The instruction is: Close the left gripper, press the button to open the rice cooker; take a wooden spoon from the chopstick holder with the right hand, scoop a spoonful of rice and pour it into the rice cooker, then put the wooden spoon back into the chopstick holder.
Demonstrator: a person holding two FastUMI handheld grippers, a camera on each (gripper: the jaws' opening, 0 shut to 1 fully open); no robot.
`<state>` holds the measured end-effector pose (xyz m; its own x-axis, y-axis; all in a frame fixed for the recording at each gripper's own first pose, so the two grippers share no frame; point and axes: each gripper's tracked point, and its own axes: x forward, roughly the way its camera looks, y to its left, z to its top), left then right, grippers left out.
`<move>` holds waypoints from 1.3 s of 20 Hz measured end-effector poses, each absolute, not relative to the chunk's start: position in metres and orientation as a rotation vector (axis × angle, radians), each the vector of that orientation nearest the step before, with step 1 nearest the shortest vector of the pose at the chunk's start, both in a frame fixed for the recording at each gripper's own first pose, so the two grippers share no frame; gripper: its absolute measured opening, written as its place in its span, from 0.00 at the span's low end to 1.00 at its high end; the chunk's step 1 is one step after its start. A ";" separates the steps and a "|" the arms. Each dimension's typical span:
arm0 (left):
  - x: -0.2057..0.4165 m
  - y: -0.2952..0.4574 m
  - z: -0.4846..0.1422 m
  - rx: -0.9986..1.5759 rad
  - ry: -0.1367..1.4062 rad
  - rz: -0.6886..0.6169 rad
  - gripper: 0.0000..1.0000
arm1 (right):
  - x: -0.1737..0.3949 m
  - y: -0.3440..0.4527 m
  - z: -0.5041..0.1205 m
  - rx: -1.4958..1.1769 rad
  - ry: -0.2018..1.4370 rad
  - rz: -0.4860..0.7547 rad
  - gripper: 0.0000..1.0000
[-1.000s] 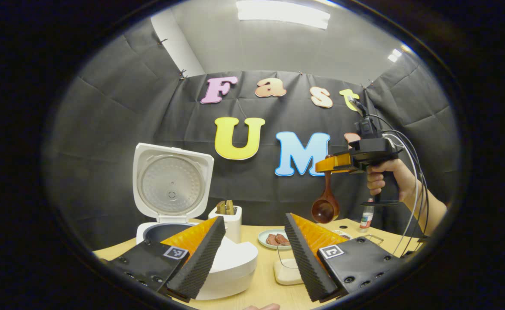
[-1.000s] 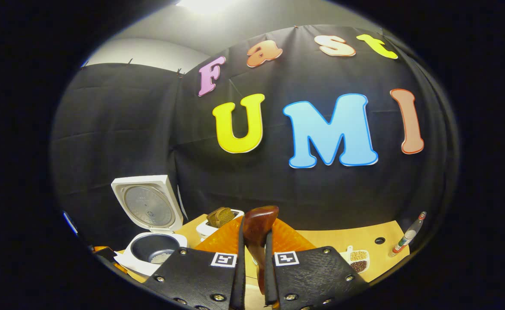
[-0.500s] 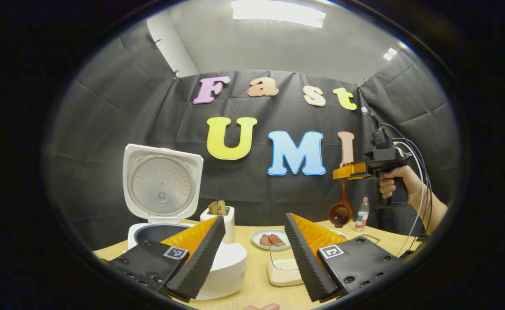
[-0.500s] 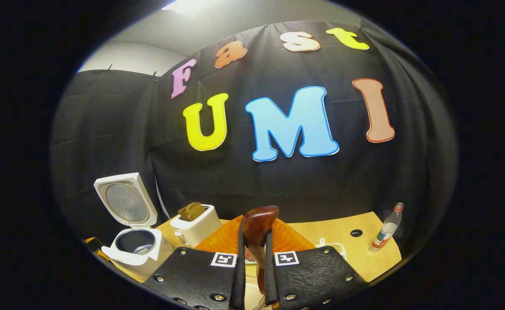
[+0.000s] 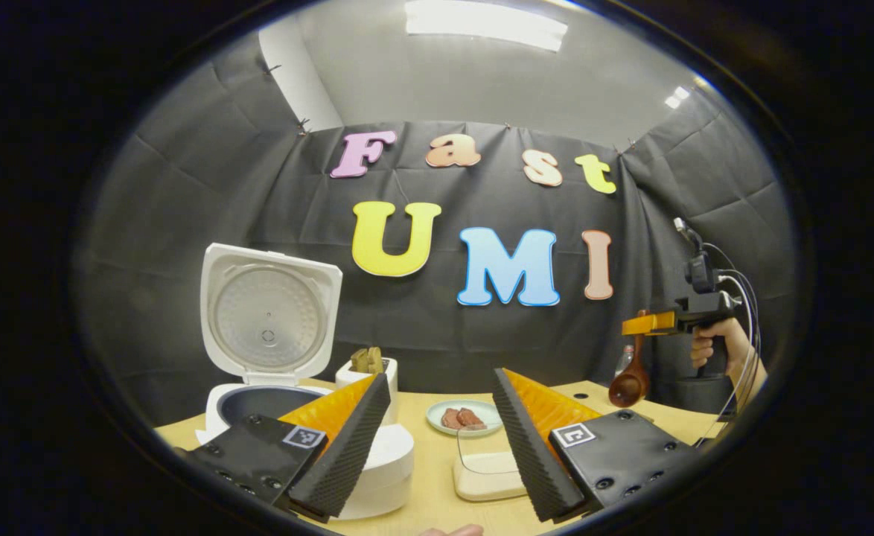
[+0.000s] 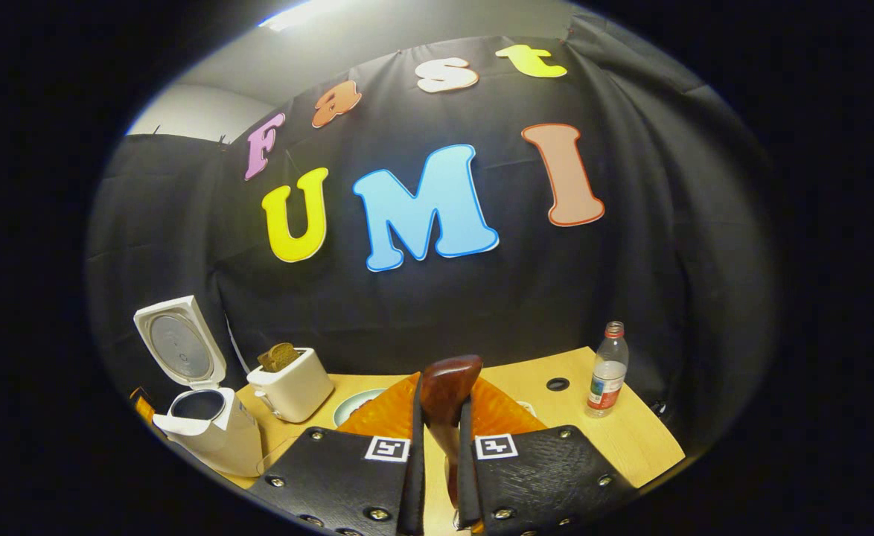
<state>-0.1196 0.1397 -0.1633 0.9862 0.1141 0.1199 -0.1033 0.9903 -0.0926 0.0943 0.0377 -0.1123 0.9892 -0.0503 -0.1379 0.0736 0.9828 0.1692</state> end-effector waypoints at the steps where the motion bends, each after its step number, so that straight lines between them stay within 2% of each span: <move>1: -0.118 0.139 -0.164 -0.084 -0.120 0.111 0.96 | 0.087 0.031 -0.118 0.170 0.136 -0.078 0.18; 12: -0.118 0.130 -0.164 -0.032 -0.110 0.117 0.96 | 0.062 0.024 -0.144 0.187 0.112 -0.144 0.18; 26: -0.118 0.134 -0.164 -0.056 -0.110 0.125 0.96 | 0.071 0.017 -0.200 0.225 0.147 -0.171 0.18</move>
